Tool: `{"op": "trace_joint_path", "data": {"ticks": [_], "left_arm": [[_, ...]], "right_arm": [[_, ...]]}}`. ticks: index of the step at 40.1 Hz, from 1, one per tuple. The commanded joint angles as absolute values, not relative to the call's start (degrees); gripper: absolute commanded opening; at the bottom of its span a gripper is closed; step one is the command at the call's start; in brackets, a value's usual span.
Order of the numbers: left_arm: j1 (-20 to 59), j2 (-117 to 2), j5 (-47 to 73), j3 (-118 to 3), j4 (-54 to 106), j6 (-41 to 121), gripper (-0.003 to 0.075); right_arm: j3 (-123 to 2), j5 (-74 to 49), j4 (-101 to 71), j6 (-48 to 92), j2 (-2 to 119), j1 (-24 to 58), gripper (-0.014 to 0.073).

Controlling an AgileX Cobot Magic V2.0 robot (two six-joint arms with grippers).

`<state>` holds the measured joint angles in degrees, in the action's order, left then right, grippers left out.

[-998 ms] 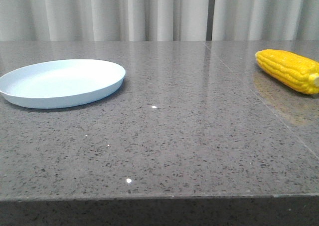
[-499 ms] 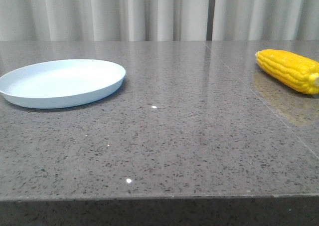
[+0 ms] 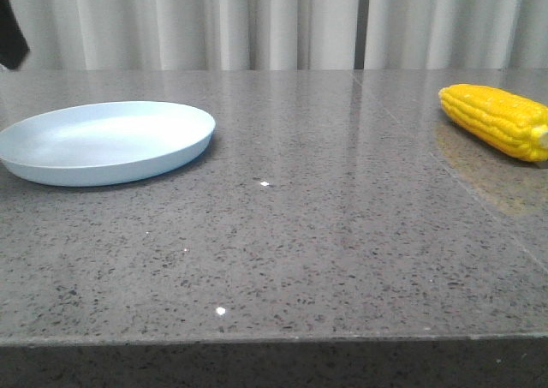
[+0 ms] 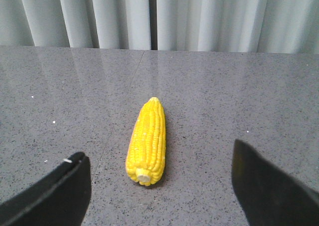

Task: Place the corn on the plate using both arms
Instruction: 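Lower the left gripper onto the rim of the pale blue plate, then grip the plate rim with the left gripper and slide it toward the corn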

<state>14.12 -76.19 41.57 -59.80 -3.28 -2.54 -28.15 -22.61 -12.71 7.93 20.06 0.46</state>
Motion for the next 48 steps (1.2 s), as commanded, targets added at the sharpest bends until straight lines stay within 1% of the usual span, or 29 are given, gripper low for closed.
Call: {"op": "trace_joint_path", "data": {"ticks": [1,7,12,23,25,29,30,32,41,46,48], "left_arm": [[13.64,-79.55,39.82,-63.82,-2.71,-3.12,0.0615],[13.64,-84.76,38.78,-64.79,-2.59,-3.12,0.0613],[13.64,-87.18,38.44,-64.79,-0.9,-3.12,0.0542],[13.64,-88.18,37.66,-64.79,-0.9,-3.12,0.0307],[13.64,-88.18,37.25,-64.79,-0.9,-3.12,0.0244],[13.64,-88.18,36.4,-64.79,-0.9,-3.12,0.008],[13.64,-88.18,36.25,-64.79,-0.9,-3.12,0.0057],[13.64,-88.18,36.0,-64.9,-0.9,-3.12,-0.0023],[13.64,-86.77,36.81,-68.87,3.66,-3.02,-0.002],[13.64,-85.72,37.6,-72.31,11.16,-0.51,-0.002],[13.74,-85.72,38.18,-73.67,16.53,1.82,-0.002]], "right_arm": [[-30.21,-17.58,-13.11,8.57,20.95,0.11,0.0602],[-30.21,-17.58,-13.11,8.57,20.95,0.11,0.0602],[-30.21,-17.58,-13.11,8.57,20.95,0.11,0.0602],[-30.21,-17.58,-13.11,8.57,20.95,0.11,0.0602],[-30.21,-17.58,-13.11,8.57,20.95,0.11,0.0602],[-30.21,-17.58,-13.11,8.57,20.95,0.11,0.0602],[-30.21,-17.58,-13.11,8.57,20.95,0.11,0.0602],[-30.21,-17.58,-13.11,8.57,20.95,0.11,0.0602],[-30.21,-17.58,-13.11,8.57,20.95,0.11,0.0602],[-30.21,-17.58,-13.11,8.57,20.95,0.11,0.0602],[-30.21,-17.58,-13.11,8.57,20.95,0.11,0.0602]]}}
